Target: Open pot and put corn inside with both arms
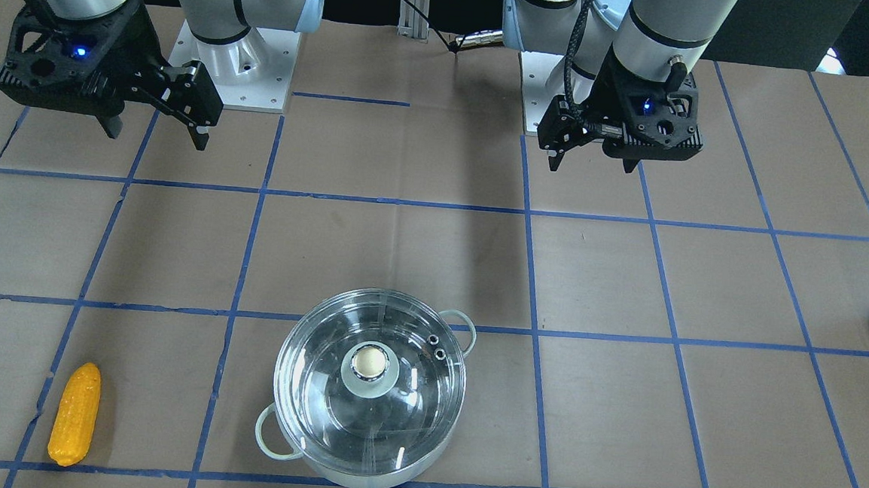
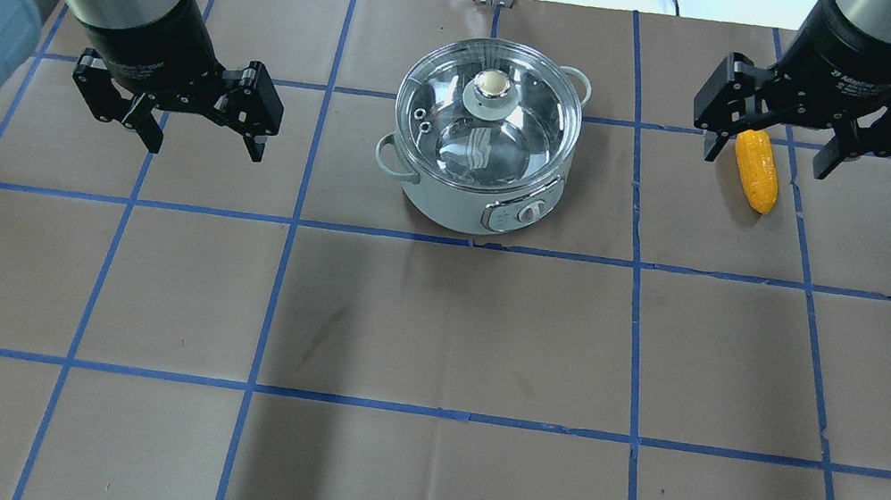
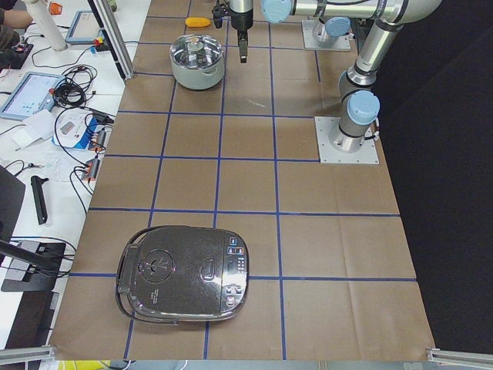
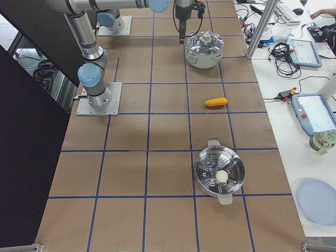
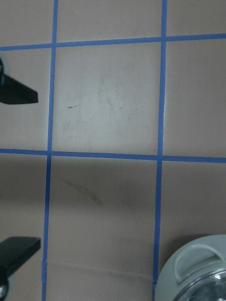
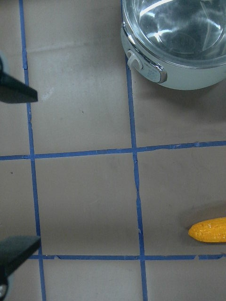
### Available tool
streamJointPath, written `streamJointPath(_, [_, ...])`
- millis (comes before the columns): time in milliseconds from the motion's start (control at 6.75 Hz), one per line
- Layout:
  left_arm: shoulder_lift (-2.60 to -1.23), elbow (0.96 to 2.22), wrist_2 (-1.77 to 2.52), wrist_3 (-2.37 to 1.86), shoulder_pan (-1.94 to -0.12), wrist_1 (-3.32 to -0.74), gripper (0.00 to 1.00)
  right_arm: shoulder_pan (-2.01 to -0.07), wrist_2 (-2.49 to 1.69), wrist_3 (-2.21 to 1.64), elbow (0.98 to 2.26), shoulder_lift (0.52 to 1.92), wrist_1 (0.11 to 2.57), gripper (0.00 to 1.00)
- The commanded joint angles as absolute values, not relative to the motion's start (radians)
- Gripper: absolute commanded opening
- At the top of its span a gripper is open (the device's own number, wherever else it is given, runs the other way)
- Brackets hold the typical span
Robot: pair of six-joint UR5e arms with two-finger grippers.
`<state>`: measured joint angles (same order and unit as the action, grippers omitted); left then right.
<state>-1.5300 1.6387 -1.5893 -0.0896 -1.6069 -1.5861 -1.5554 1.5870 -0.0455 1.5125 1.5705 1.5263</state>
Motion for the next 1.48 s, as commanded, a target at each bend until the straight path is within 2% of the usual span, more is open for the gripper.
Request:
streamJointPath(0, [-1.529, 1.641, -1.588, -0.084, -1.605, -1.583, 1.00, -1.555, 1.588, -0.045, 1.513, 1.571, 1.526, 1.00])
streamJointPath(444, [-1.546, 1.617, -1.589, -0.078, -1.598, -1.547, 1.00, -1.540, 1.592, -0.041, 1.513, 1.563, 1.526, 1.00])
streamJointPath(741, [-1.555, 1.620, -1.589, -0.080, -1.597, -1.503, 1.00, -1.429, 1.586, 0.015, 1.480, 1.559, 1.503, 1.00])
streamJointPath(889, [-1.612, 1.600, -1.595, -0.089, -1.597, -1.409, 1.00, -1.380, 1.589, 0.143, 1.488, 1.540, 1.514, 1.00])
streamJointPath(1037, [-1.706, 1.481, -1.617, -0.109, -1.609, -1.375, 1.00, -1.340, 1.586, 0.343, 1.493, 1.455, 1.579, 0.94])
streamJointPath(1185, [-1.841, 1.315, -1.609, -0.123, -1.647, -1.397, 1.00, -1.329, 1.586, 0.345, 1.470, 1.372, 1.633, 0.93])
streamJointPath(1333, [-1.976, 1.157, -1.611, -0.176, -1.708, -1.425, 1.00, -1.327, 1.586, 0.348, 1.476, 1.247, 1.790, 0.93])
